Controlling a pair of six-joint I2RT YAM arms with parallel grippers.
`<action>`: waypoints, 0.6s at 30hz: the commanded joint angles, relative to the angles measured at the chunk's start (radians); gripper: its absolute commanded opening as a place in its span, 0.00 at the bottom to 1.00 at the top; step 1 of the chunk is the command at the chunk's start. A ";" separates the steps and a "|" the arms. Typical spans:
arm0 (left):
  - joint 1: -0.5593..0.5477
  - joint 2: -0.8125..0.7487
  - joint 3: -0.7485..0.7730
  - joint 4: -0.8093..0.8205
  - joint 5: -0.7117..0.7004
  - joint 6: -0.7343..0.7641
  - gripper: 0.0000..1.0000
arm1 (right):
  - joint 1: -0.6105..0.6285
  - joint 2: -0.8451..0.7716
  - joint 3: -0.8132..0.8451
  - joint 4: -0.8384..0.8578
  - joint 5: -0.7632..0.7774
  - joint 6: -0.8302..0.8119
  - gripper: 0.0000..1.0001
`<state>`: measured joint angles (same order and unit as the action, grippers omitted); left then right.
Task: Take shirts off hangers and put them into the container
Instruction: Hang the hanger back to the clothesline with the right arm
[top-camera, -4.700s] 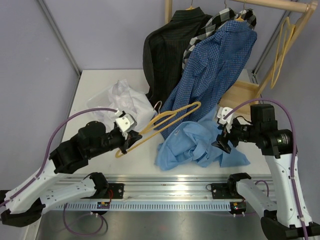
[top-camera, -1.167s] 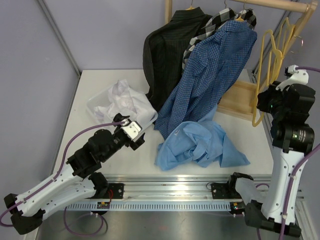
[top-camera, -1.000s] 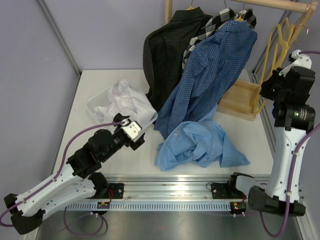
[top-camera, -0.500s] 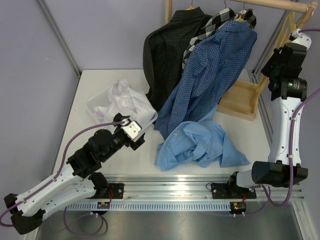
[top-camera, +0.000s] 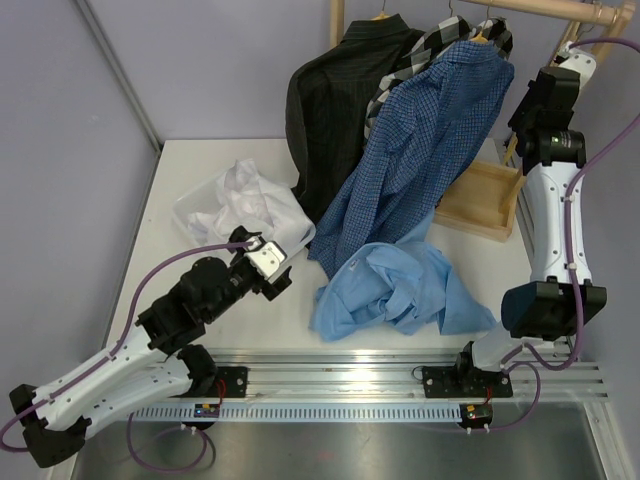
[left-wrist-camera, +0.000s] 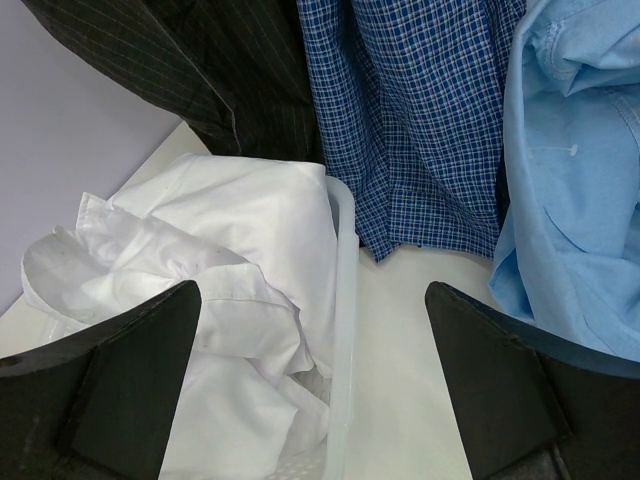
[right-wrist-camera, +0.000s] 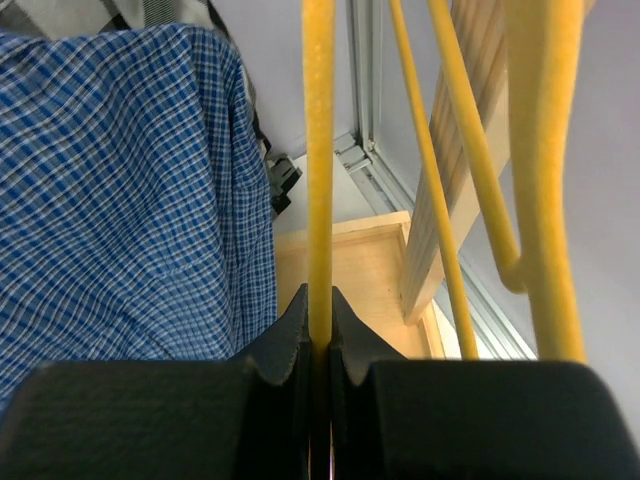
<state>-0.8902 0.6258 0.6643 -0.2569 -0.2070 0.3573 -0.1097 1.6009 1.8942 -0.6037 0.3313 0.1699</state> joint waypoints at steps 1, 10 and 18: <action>0.004 0.005 -0.002 0.065 -0.003 -0.015 0.99 | 0.001 0.017 0.065 0.085 0.063 -0.012 0.00; 0.004 0.015 -0.002 0.062 0.024 -0.015 0.99 | 0.001 0.064 0.019 0.102 0.038 -0.033 0.00; 0.004 0.003 -0.005 0.062 0.145 -0.017 0.99 | 0.001 -0.143 -0.202 0.183 -0.179 -0.159 0.83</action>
<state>-0.8898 0.6384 0.6640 -0.2523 -0.1501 0.3561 -0.1097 1.5993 1.7622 -0.5003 0.2684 0.0921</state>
